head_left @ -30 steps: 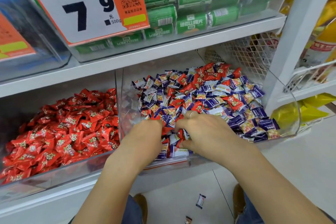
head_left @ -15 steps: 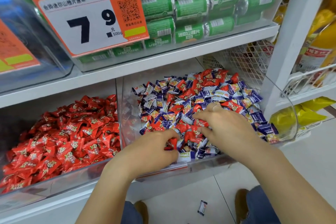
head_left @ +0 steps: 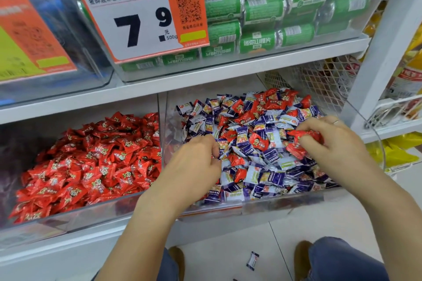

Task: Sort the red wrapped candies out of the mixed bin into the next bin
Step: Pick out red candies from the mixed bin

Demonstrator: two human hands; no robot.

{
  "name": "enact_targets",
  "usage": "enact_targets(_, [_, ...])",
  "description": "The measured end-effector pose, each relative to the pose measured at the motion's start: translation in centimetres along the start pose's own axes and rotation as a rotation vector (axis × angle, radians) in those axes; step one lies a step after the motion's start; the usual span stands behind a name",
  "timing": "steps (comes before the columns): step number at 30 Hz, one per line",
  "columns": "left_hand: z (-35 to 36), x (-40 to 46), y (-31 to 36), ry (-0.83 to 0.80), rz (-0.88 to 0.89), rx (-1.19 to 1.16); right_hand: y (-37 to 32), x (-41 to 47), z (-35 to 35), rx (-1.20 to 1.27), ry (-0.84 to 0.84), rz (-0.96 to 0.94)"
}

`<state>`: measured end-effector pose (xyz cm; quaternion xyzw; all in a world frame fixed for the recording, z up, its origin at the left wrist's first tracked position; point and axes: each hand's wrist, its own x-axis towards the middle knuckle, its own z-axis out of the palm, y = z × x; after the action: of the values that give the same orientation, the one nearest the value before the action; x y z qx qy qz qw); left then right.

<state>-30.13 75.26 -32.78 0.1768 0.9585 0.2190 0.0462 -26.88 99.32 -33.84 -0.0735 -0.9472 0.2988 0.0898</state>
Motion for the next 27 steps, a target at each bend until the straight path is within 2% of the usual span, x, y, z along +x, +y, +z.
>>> enact_targets(6, [2.4, 1.4, 0.4, -0.018, 0.009, 0.171, -0.4, 0.0, 1.2, 0.092, 0.118, 0.055])
enact_targets(11, [4.1, 3.1, 1.5, -0.070, -0.027, 0.261, -0.3, 0.4, 1.9, 0.008, 0.093, 0.054])
enact_targets(15, [4.7, 3.6, 2.2, -0.138, -0.020, 0.298, -1.3, 0.9, 1.5, 0.052, 0.121, 0.020])
enact_targets(17, [4.1, 3.8, 2.0, -0.134, -0.054, 0.260, -2.2, 1.6, 1.6, 0.049, 0.082, -0.029])
enact_targets(21, [1.9, 4.2, 0.7, 0.007, -0.219, 0.071, -4.2, 2.2, 3.0, -0.210, -0.087, -0.108])
enact_targets(24, [1.5, 4.5, 0.2, 0.030, -0.284, 0.095, -4.5, 2.0, 4.5, -0.464, -0.171, -0.129])
enact_targets(27, [2.3, 5.0, 0.3, 0.042, -0.302, 0.102, -4.1, 1.9, 5.2, -0.495, -0.170, -0.149])
